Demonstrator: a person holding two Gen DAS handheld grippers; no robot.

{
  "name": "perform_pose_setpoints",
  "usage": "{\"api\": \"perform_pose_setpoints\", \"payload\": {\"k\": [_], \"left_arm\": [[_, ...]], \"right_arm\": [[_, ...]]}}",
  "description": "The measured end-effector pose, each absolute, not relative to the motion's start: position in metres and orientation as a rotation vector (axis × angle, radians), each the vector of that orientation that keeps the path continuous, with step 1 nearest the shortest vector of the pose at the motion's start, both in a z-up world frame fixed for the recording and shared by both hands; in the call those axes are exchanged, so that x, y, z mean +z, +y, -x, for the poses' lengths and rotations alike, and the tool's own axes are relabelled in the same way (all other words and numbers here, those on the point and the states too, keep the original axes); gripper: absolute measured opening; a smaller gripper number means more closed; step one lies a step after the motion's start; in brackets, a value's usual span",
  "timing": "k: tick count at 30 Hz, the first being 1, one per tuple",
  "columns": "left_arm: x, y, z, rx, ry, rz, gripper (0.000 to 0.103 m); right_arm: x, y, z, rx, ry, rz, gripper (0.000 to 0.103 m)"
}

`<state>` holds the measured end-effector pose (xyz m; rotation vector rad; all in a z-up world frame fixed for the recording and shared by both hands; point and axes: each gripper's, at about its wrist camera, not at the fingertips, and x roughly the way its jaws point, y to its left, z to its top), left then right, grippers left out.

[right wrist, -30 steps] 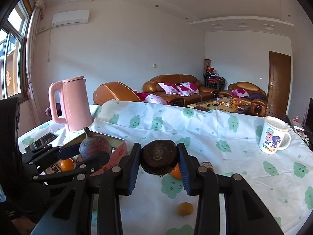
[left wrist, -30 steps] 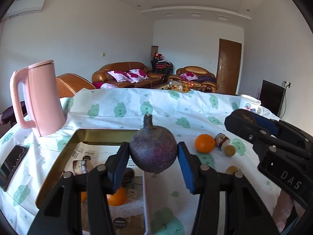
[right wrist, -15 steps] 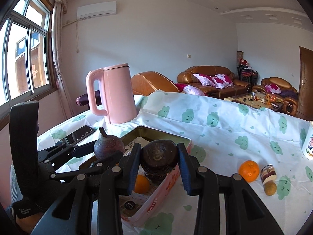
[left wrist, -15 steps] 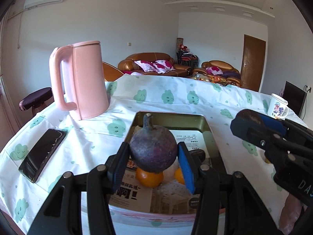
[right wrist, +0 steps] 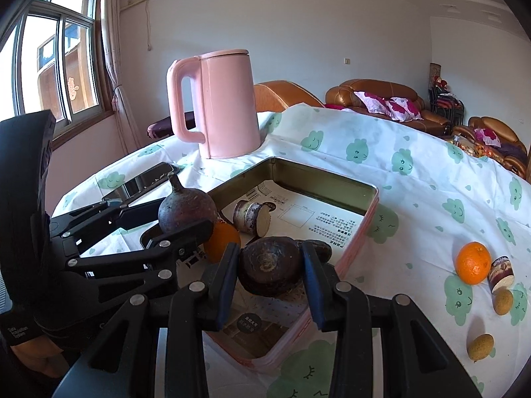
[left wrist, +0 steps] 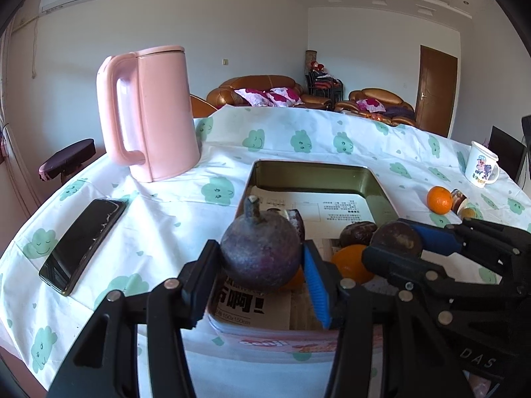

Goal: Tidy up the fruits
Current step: 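Open the left tool over the tin while the right tool releases the dark fruit into it, then move both tools back to the fruits on the cloth and grasp small yellow fruits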

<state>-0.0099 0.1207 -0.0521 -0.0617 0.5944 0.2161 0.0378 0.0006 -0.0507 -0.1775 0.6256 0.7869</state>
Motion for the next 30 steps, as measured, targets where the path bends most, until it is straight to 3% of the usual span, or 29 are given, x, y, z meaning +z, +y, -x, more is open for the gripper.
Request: {"api": "perform_pose_setpoints", "payload": {"k": [4,6,11,15,30], "left_arm": [[-0.053,0.119,0.012,0.222,0.593,0.050,0.053],[-0.052,0.119,0.013,0.221,0.594,0.056,0.055],[-0.046,0.128,0.021,0.238,0.564,0.086,0.079],[-0.032,0.126,0.027,0.232,0.518,0.108,0.093],[-0.015,0.021,-0.011,0.048,0.509,-0.014,0.098]], "right_arm": [[-0.052,0.000,-0.039,0.790,0.641,0.172,0.041],[-0.052,-0.002,-0.041,0.788,0.646,0.160,0.047],[-0.047,-0.012,-0.038,0.791,0.619,0.131,0.062],[-0.042,-0.026,-0.036,0.775,0.601,0.123,0.063],[-0.039,-0.197,-0.085,0.331,0.631,0.088,0.064]]}}
